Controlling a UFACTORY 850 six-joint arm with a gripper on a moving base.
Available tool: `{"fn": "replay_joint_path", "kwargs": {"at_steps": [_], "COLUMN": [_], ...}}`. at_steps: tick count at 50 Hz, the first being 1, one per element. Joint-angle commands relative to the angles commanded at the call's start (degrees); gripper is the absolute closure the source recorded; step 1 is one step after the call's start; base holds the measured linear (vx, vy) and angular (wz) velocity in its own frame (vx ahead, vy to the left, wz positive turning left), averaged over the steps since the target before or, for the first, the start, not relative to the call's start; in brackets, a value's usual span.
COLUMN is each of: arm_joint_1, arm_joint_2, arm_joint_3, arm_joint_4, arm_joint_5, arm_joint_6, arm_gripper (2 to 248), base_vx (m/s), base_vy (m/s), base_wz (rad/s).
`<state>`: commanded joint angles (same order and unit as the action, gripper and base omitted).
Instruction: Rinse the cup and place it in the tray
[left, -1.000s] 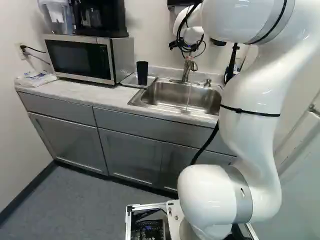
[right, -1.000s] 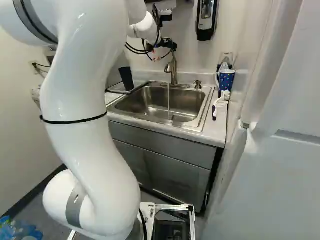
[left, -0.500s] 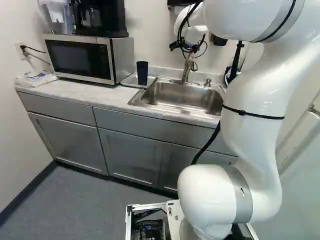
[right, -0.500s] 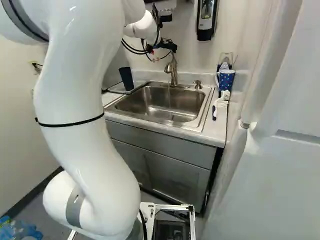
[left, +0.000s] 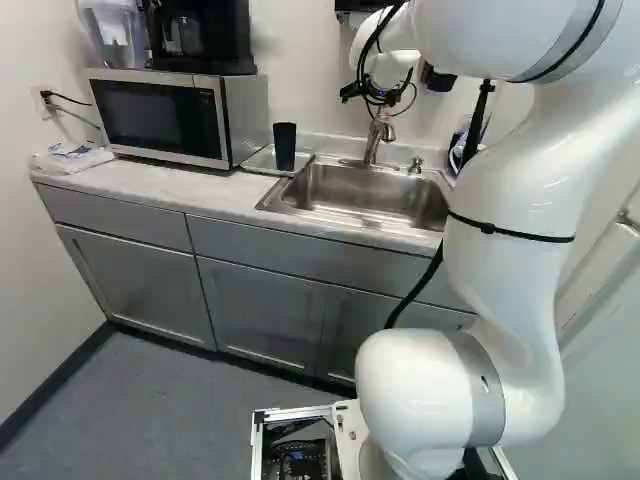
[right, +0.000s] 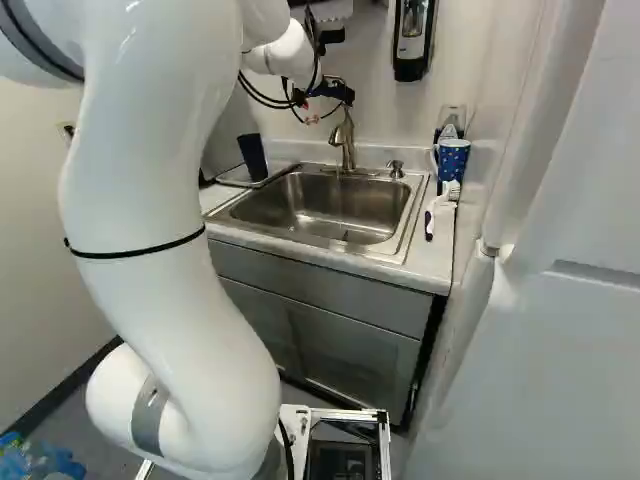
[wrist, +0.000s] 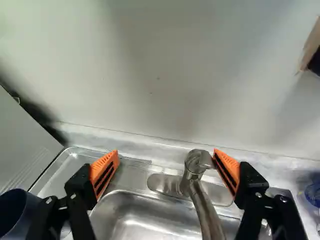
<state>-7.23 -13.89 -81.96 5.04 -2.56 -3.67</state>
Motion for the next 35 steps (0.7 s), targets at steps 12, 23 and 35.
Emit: {"fn": "replay_joint_path", "kwargs": {"at_steps": [12, 23, 35], "arm_joint_1": [-0.8, -1.9, -2.9], "arm_joint_2": [2.3, 5.0, 8.3], "arm_joint_3": [2.5, 5.5, 9.0], "arm_joint_4": [0.0, 0.0, 0.0], "arm_joint_5": [0.0, -0.4, -2.2], "arm_joint_6": [0.0, 0.0, 0.0], "arm_gripper": [3, 3, 3], "base_vx": [0.0, 0.0, 0.0], "base_vy": [0.0, 0.0, 0.0], "base_wz": [0.0, 0.0, 0.0]}}
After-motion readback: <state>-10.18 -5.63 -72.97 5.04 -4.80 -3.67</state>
